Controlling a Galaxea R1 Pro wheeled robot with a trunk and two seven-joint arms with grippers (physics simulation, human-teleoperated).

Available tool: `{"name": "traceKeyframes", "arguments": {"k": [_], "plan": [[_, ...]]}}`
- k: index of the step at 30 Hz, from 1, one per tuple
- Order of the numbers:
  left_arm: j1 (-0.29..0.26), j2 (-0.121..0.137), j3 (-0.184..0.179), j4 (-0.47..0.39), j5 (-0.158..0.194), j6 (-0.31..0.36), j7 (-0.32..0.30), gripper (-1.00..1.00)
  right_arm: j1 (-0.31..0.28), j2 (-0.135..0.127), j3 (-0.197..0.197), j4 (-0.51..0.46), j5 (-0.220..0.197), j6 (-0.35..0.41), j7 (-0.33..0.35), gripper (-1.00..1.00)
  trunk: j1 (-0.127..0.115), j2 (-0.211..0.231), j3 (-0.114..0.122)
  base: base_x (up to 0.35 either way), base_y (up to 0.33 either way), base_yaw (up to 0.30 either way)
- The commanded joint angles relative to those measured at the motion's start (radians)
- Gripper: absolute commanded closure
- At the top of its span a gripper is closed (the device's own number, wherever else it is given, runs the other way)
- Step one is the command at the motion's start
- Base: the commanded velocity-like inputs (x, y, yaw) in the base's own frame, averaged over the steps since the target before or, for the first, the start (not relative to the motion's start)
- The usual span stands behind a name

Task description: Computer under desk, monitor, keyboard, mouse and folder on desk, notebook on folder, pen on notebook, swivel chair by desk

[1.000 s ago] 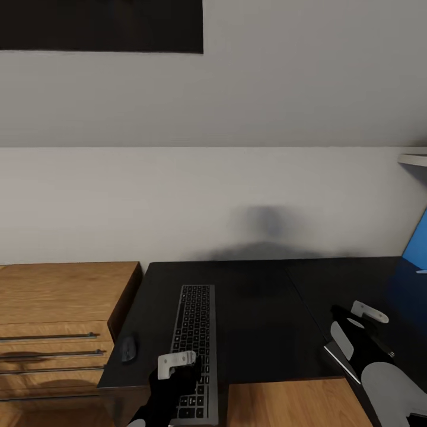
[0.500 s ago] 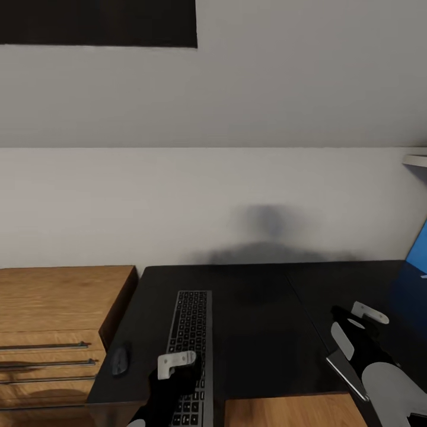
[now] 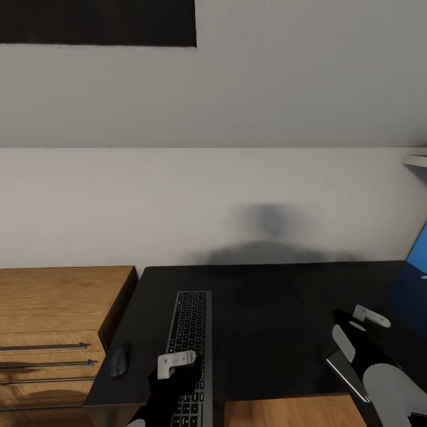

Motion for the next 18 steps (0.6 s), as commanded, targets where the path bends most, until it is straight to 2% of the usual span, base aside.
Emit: {"name": "traceKeyframes", "arguments": {"k": [1, 7, 14, 18], "plan": [[0.0, 0.0, -0.001, -0.002, 0.01, 0.002, 0.007, -1.0, 0.0, -0.002, 0.001, 0.0, -0.006, 0.004, -0.004, -1.0, 0.0, -0.001, -0.001, 0.001, -0.001, 0.0], [0.0, 0.0, -0.001, -0.003, 0.01, 0.002, 0.007, -1.0, 0.0, -0.024, 0.001, 0.032, -0.008, 0.003, -0.004, -1.0, 0.0, -0.001, -0.001, 0.0, 0.0, 0.0], [0.0, -0.001, -0.002, -0.003, 0.01, 0.002, 0.007, -1.0, -0.018, -0.065, 0.001, 0.09, -0.011, 0.003, 0.021, -1.0, 0.0, -0.001, -0.001, 0.0, 0.0, 0.0], [0.0, -0.001, -0.002, -0.003, 0.011, 0.002, 0.007, -1.0, -0.038, -0.076, 0.001, 0.125, -0.036, 0.007, 0.049, -1.0, 0.0, -0.001, -0.001, 0.0, 0.0, 0.0]]}}
